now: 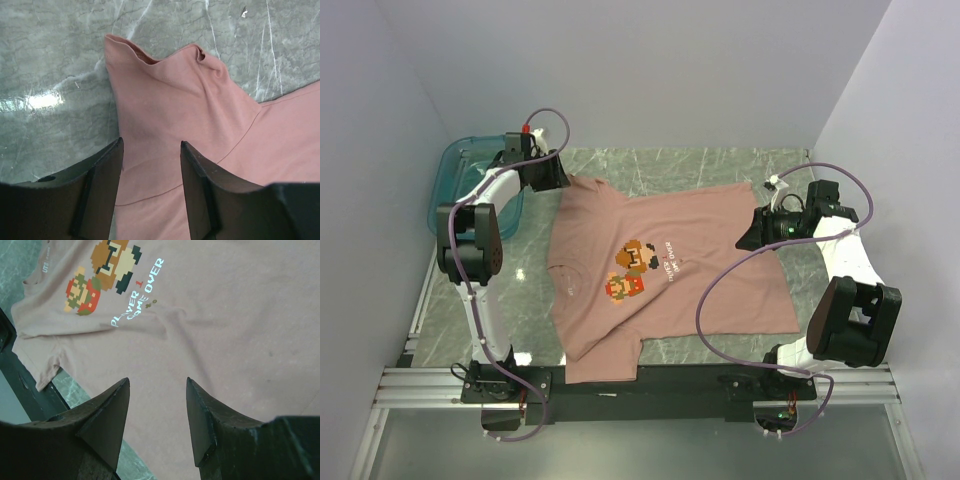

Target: Fold and stack the t-shirts

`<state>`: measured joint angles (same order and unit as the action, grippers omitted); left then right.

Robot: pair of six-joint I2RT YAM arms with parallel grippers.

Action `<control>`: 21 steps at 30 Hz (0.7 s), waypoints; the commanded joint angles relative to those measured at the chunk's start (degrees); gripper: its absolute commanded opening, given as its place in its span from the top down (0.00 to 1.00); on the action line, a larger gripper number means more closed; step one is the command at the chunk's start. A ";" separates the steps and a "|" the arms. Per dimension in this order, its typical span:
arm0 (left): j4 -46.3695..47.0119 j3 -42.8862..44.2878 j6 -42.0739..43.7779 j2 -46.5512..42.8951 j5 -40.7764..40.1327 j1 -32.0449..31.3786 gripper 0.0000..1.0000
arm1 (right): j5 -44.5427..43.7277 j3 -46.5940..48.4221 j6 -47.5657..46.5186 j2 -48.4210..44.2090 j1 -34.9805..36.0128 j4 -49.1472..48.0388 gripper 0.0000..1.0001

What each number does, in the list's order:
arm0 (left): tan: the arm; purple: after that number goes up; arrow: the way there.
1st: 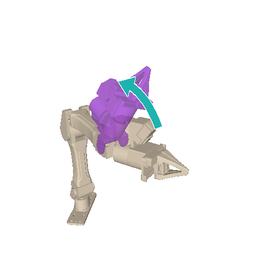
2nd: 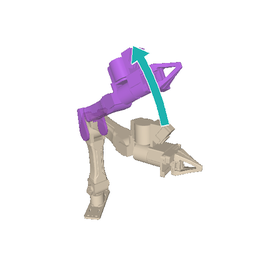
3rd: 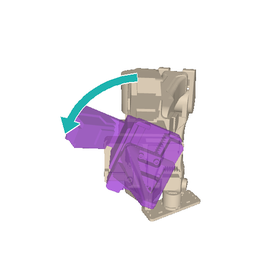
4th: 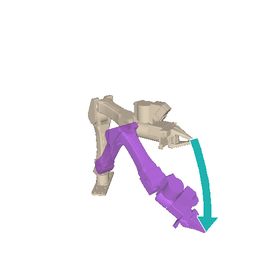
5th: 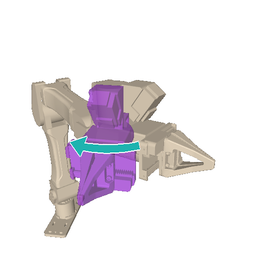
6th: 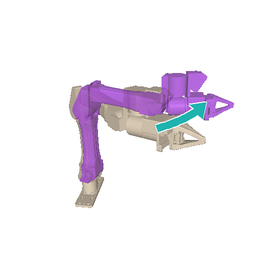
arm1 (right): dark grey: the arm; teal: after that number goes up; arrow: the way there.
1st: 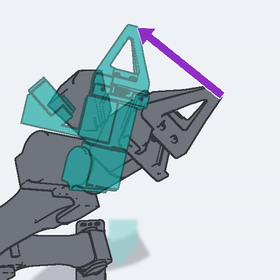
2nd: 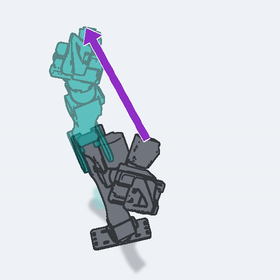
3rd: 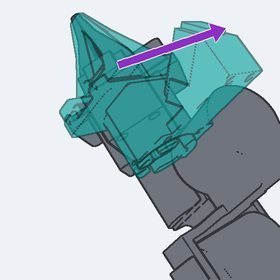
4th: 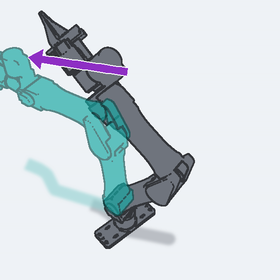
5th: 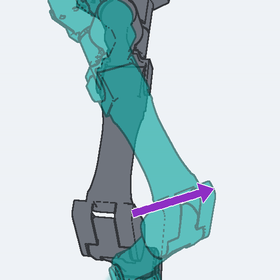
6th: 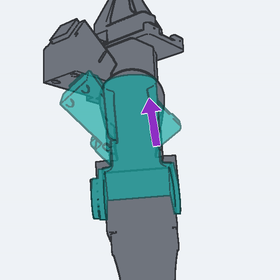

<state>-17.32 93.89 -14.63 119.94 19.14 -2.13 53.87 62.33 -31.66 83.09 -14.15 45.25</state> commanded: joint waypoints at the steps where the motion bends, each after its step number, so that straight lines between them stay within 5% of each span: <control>1: 0.18 2.79 1.01 0.82 -0.50 -0.07 0.45 | 1.42 1.84 -1.12 0.14 -0.44 0.54 0.44; 21: -0.78 4.20 1.45 2.05 -1.21 -0.07 0.47 | 1.59 1.92 -1.21 0.23 -0.44 0.71 0.44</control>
<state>-18.48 95.29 -14.24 120.88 18.11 -2.13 53.91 62.33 -32.05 83.09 -14.15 45.41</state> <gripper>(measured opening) 0.534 0.561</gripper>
